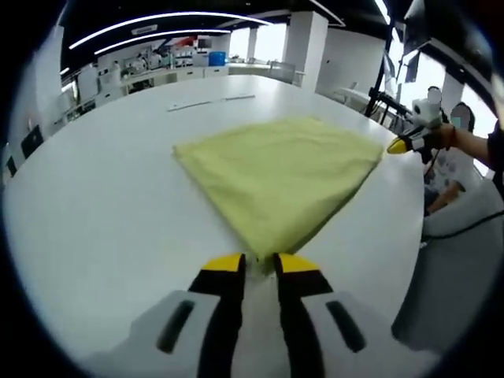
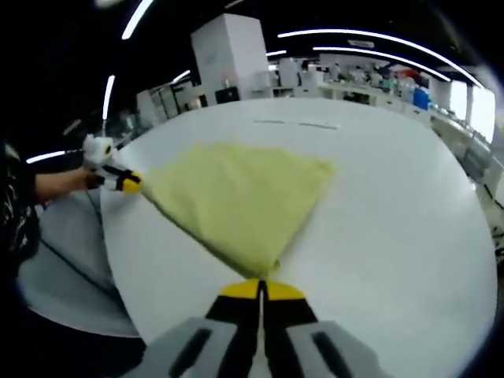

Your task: Fold the garment on the visible template until the final outline fits inside the template.

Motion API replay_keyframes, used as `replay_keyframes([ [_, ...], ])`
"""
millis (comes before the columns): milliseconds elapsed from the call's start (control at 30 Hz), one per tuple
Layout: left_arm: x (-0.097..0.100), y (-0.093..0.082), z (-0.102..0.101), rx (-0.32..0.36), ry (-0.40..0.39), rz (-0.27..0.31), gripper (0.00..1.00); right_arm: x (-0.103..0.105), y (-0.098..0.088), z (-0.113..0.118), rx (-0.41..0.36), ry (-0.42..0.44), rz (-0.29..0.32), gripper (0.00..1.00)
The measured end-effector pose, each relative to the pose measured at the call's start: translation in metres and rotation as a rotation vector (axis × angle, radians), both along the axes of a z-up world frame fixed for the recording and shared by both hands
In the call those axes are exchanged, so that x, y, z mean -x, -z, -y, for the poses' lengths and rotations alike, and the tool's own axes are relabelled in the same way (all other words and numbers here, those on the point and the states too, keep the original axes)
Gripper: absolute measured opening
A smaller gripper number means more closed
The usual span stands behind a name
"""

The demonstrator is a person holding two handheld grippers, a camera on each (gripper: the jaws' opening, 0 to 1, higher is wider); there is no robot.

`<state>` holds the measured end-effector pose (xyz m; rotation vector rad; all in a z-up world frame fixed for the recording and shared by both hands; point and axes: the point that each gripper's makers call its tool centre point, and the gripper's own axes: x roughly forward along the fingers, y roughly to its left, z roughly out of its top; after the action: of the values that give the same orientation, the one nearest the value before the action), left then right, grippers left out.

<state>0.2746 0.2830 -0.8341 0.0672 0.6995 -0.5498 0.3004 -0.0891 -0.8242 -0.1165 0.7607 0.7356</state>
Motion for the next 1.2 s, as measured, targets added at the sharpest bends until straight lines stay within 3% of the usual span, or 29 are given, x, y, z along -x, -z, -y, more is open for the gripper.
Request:
replay_keyframes([
  [67, -0.001, -0.006, 0.003, 0.043, -0.024, 0.004, 0.25, -0.001, -0.005, -0.004, -0.014, 0.003, 0.005, 0.04],
  [100, -0.002, -0.012, 0.006, 0.094, -0.045, 0.008, 0.27, -0.002, -0.008, -0.007, -0.018, -0.001, 0.011, 0.10],
  [167, -0.002, -0.017, 0.005, 0.112, -0.065, 0.011, 0.33, -0.003, -0.012, -0.010, -0.011, -0.005, 0.020, 0.23],
  [300, 0.002, -0.027, 0.004, 0.114, -0.053, 0.021, 0.48, -0.002, -0.026, -0.021, -0.018, -0.013, 0.044, 0.53],
  [400, 0.007, -0.034, 0.006, 0.077, -0.017, 0.038, 0.55, -0.002, -0.040, -0.030, -0.039, -0.018, 0.058, 0.66],
  [567, 0.014, -0.057, 0.014, 0.101, -0.011, 0.074, 0.72, 0.002, -0.069, -0.042, -0.078, -0.029, 0.095, 0.76],
  [767, 0.016, -0.079, 0.014, 0.118, -0.021, 0.108, 0.82, 0.009, -0.093, -0.046, -0.080, -0.028, 0.117, 0.87],
  [933, 0.025, -0.091, 0.017, 0.096, -0.019, 0.099, 0.90, 0.018, -0.115, -0.055, -0.137, -0.032, 0.143, 0.95],
  [1033, 0.026, -0.102, 0.018, 0.142, -0.047, 0.095, 0.93, 0.022, -0.123, -0.055, -0.137, -0.031, 0.153, 0.97],
  [1200, 0.031, -0.113, 0.020, 0.157, -0.054, 0.098, 0.99, 0.031, -0.129, -0.052, -0.116, -0.004, 0.161, 1.00],
])
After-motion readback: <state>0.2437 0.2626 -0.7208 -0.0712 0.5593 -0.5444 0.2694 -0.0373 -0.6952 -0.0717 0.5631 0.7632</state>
